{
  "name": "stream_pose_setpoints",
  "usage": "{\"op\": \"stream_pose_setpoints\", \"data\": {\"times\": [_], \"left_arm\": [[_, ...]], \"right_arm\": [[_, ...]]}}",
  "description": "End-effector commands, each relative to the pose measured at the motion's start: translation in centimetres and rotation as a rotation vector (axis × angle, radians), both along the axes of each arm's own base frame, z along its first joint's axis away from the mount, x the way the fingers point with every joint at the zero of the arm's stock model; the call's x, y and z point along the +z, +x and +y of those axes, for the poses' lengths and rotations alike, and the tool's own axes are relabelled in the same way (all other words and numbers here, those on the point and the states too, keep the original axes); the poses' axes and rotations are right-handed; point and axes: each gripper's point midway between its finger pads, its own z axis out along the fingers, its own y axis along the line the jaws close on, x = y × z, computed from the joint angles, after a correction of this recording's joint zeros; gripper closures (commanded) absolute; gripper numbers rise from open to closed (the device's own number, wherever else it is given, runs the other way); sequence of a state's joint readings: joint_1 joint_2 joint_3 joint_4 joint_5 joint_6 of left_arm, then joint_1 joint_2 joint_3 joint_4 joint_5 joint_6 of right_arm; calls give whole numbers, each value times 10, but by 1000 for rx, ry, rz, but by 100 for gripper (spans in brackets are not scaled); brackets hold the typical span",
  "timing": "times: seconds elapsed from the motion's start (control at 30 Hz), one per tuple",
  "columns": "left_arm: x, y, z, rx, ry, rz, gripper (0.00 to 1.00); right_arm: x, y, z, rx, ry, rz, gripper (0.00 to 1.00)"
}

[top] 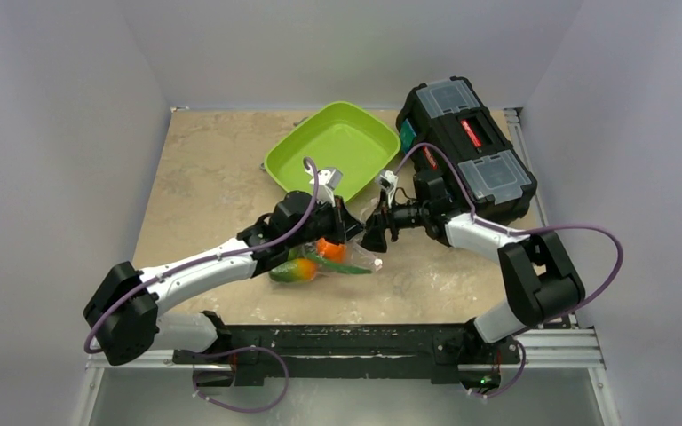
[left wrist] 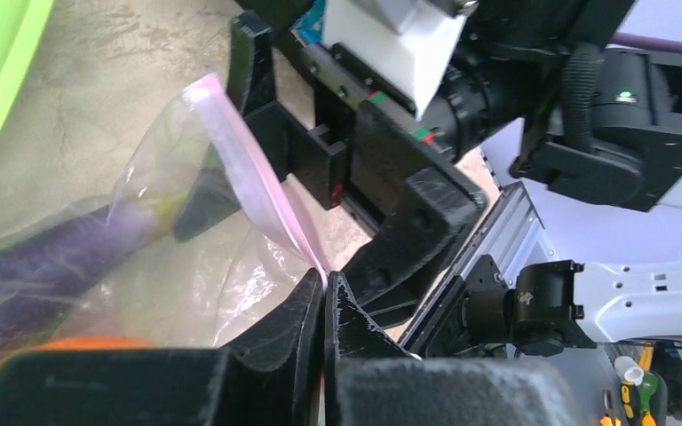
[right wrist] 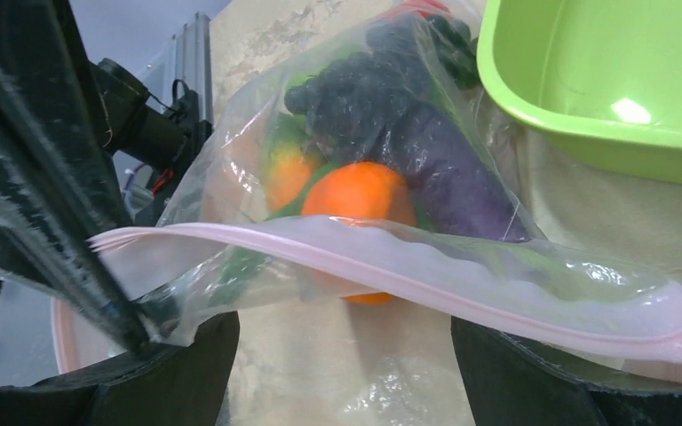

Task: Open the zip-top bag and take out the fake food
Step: Pick up the fake fruit from the zipper food storage bag.

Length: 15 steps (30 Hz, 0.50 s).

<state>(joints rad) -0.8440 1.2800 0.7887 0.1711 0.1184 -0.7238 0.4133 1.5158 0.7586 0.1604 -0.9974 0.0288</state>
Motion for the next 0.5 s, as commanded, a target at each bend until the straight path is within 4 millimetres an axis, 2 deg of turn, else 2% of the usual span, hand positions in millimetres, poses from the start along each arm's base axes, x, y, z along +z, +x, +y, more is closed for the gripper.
{"op": "stream_pose_setpoints", "data": {"times": [0.0, 0.23, 0.37, 0.4, 0.47], "left_arm": [[30, -4, -16, -29, -116, -70, 100], [17, 0, -21, -38, -79, -56, 100], [19, -5, -23, -76, -68, -64, 99], [20, -8, -24, -96, -65, -66, 88], [24, -14, -24, -137, -53, -72, 74]], "right_arm": [[6, -5, 8, 27, 66, 32, 9], [-12, -2, 7, 1, 35, 82, 7], [-15, 0, 6, -14, 20, 79, 7], [-17, 1, 6, -18, 12, 74, 7], [-20, 1, 5, -23, 3, 77, 7]]}}
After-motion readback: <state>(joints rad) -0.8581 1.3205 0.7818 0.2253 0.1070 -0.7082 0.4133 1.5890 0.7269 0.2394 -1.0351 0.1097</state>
